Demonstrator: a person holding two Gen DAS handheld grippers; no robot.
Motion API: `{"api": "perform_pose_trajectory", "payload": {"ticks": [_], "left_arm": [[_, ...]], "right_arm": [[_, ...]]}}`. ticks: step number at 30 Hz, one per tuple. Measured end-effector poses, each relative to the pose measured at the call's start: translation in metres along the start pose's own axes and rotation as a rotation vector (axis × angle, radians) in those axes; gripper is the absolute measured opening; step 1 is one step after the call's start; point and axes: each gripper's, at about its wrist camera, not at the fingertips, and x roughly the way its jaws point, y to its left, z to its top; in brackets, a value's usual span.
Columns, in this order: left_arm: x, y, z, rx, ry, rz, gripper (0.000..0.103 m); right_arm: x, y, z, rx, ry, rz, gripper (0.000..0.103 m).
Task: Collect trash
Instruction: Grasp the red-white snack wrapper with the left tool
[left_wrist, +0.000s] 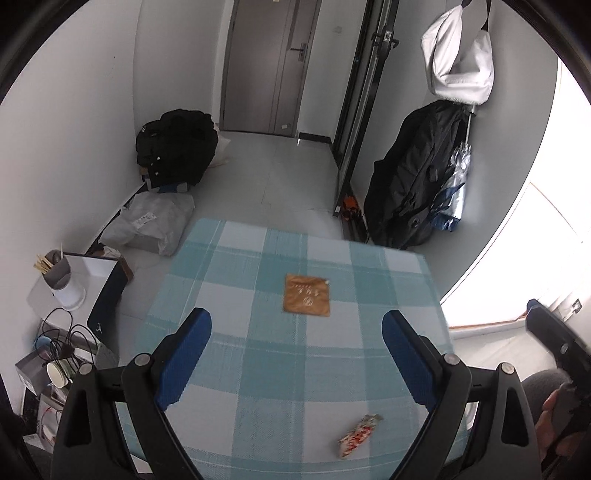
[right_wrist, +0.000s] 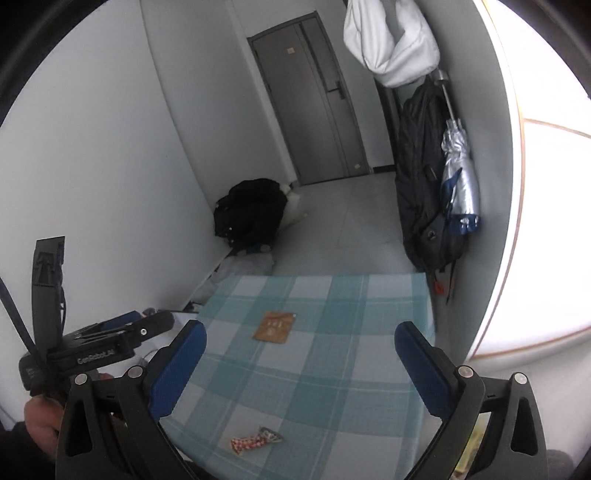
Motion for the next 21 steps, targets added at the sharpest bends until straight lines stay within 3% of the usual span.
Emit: {"api": "perform_pose_trajectory", "payload": {"ticks": [9,21], "left_arm": [[0.025,0.007,-0.024,0.032,0.140,-0.089,0.092],[0.058,-0.027,-0.065,0.164,0.339,-0.220,0.092]], "right_arm": [[0.012,0.001,-0.006,-0.028,0.013,-0.020,0.103],[0.012,-0.020,-0.005,0.038,0.016,-0.040,0.103]]}}
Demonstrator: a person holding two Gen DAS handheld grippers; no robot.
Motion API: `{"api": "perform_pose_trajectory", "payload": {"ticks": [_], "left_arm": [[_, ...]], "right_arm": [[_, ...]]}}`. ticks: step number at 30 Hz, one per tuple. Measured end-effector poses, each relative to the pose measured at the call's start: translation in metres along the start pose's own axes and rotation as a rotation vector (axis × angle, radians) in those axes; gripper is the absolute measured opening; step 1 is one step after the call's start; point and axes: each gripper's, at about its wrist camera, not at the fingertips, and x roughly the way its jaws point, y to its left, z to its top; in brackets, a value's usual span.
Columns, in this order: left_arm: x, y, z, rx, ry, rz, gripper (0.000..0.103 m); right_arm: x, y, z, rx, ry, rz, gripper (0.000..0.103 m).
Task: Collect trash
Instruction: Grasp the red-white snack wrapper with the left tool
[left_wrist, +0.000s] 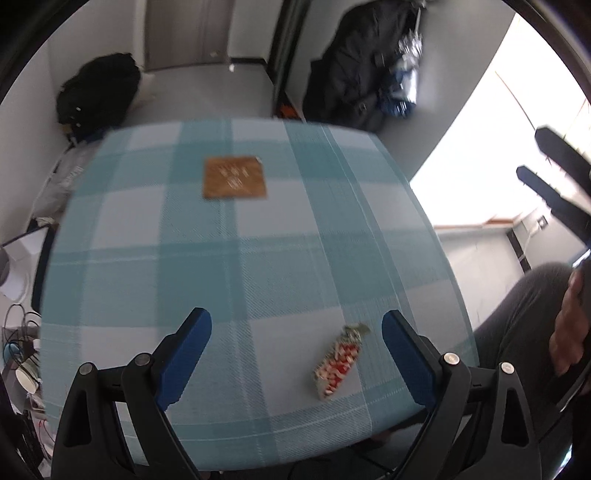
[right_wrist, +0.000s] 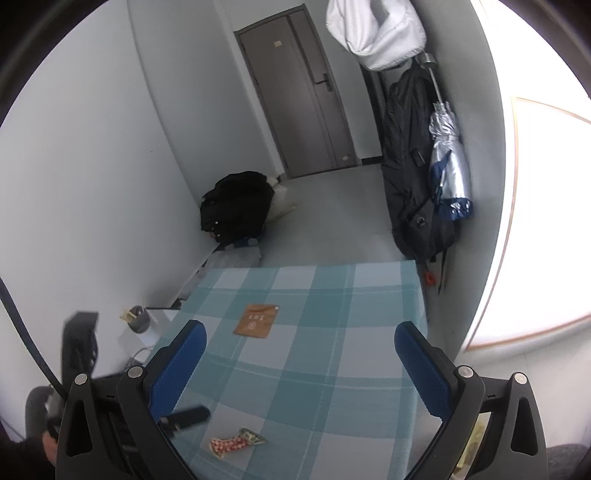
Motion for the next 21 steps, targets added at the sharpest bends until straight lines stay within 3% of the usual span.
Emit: {"api": "perform_pose_trajectory", "payload": {"ticks": [6,8,12,21], "left_arm": [[0.015,-0.019,-0.011,0.091,0.060,0.021,0.089],[0.019,-0.024,-0.014,0.117,0.078,0.026,0.079],[0.024,-0.027,-0.019,0.140,0.101,0.041,0.074],[0.026,-0.039,-0.026,0.226,0.106,0.081,0.047]], "right_arm": [[-0.006,-0.010,0.000,0.023,-0.009,-0.010,0.103],[-0.008,-0.013,0.000,0.034,-0.011,-0.010,0.103],[-0.012,-0.018,0.000,0.052,-0.019,-0.006,0.103],[-0.017,-0.020,0.000,0.057,-0.031,0.001,0.103]]}}
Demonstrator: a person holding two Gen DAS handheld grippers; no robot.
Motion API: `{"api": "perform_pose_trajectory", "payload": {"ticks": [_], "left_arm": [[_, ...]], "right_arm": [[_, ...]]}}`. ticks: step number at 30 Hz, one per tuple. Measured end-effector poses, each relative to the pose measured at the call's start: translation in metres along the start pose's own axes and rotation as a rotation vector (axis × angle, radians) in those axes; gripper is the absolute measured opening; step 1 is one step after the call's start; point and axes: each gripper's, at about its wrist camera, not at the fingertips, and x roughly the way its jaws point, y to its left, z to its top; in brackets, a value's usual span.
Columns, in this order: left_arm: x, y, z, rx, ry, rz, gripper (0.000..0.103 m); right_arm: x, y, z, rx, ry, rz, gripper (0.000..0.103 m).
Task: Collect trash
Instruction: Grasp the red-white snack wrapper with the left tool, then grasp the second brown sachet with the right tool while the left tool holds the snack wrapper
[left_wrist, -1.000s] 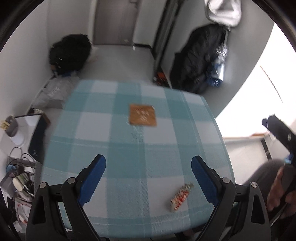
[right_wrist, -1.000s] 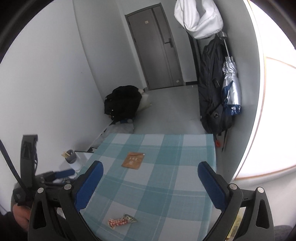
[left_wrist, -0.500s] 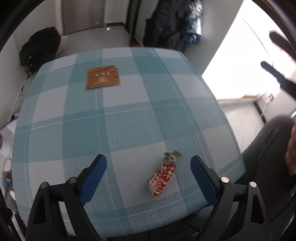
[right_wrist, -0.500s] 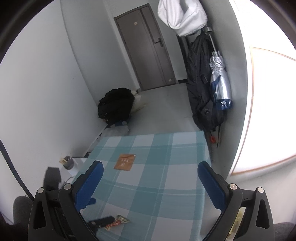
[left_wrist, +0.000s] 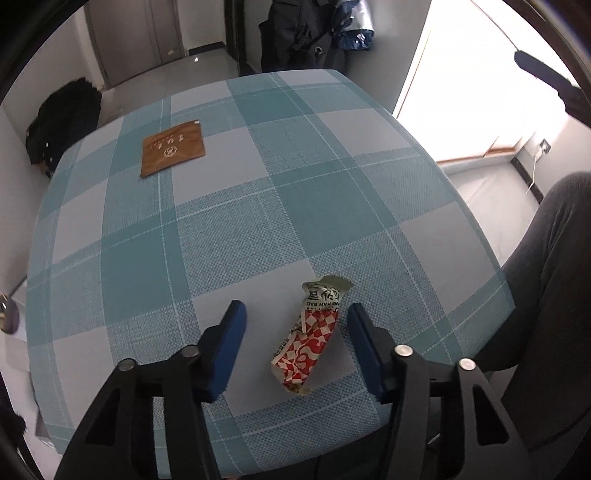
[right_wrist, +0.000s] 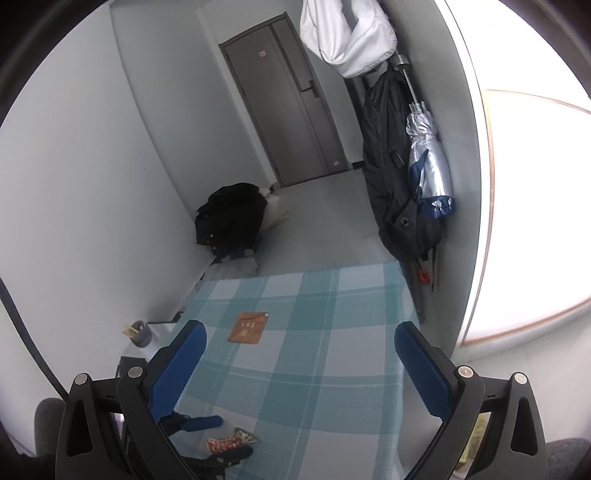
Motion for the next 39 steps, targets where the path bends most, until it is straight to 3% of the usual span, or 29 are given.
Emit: {"api": "perform_pose_trajectory", "payload": {"ticks": [3,5,6,14,21,30,39], "left_arm": [[-0.002,0.001,0.000,0.000,-0.001,0.000,0.032],[-0.002,0.003,0.001,-0.014,0.005,-0.011,0.016],[-0.002,0.004,0.002,-0.023,0.009,-0.019,0.015],[0.001,0.020,0.005,-0.115,0.030,-0.084,0.014],[-0.002,0.044,0.008,-0.206,0.021,-0.096,0.014],[-0.039,0.097,0.012,-0.365,-0.130,-0.130,0.014],[-0.074,0.156,0.019,-0.554,-0.304,-0.162,0.014]], "right_arm": [[-0.002,-0.001,0.000,0.003,-0.003,-0.003,0.103],[-0.003,-0.002,0.001,0.008,-0.007,-0.006,0.103],[-0.004,-0.003,0.001,0.011,-0.008,-0.008,0.103],[-0.003,-0.007,0.000,0.033,-0.003,-0.032,0.103],[0.006,0.000,-0.002,0.011,0.023,-0.054,0.103],[0.029,0.008,-0.004,-0.001,0.090,-0.090,0.103],[0.097,0.034,-0.012,-0.109,0.269,-0.072,0.103]]}}
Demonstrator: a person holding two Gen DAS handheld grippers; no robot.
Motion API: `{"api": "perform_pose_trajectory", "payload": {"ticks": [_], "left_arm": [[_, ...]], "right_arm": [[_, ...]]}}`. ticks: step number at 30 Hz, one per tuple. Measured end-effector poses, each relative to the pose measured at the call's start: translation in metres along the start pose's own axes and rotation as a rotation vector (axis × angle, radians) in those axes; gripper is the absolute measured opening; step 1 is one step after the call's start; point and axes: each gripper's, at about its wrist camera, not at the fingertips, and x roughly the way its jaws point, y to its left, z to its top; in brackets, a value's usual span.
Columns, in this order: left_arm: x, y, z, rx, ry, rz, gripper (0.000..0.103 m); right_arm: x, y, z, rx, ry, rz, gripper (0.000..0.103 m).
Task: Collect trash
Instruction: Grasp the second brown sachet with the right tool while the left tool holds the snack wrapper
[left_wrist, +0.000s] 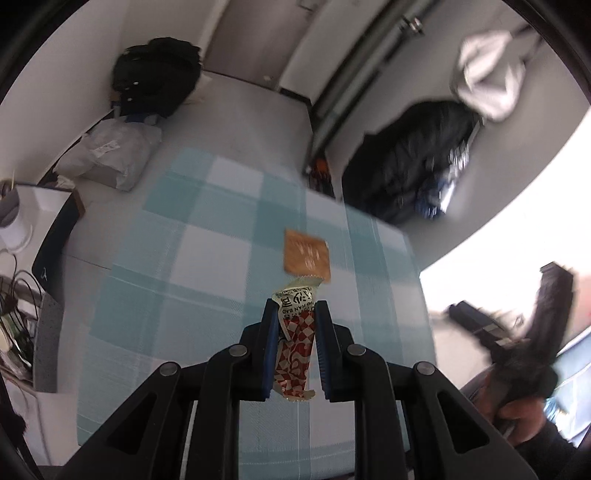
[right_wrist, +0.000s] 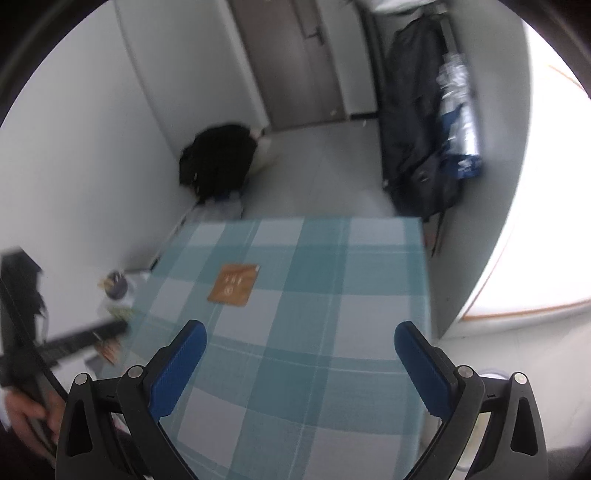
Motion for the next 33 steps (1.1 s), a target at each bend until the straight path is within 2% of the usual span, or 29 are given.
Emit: {"api": "perform_pose_trajectory", "payload": {"ticks": [4,11,14,18,22,24,28,33], "left_arm": [[-0.004,0.014,0.009,-0.047,-0.027,0.000,0.014],[-0.001,0.032,0.019,-0.107,-0.011,-0.023,0.014],[-0.001,0.038,0.022,-0.120,-0.007,0.005,0.014],[-0.001,0.048,0.024,-0.148,-0.004,0.017,0.014],[-0.001,0.053,0.024,-0.153,-0.006,0.024,0.014],[0.000,0.053,0.024,-0.149,0.002,0.023,0.014],[0.000,0.056,0.023,-0.156,0.011,0.026,0.014],[-0.002,0.054,0.024,-0.155,0.008,0.030,0.014]], "right_arm": [[0.040,0.016,0.011,-0.045,0.065,-0.002,0.102],[0.112,0.048,0.029,-0.055,0.161,0.015,0.096],[0.137,0.067,0.031,-0.063,0.179,0.066,0.095],[0.162,0.087,0.029,-0.111,0.192,-0.007,0.094],[0.170,0.103,0.023,-0.181,0.156,-0.117,0.092],[0.170,0.107,0.021,-0.212,0.139,-0.137,0.085],[0.167,0.111,0.020,-0.239,0.125,-0.122,0.073],[0.163,0.122,0.018,-0.294,0.120,-0.102,0.044]]}}
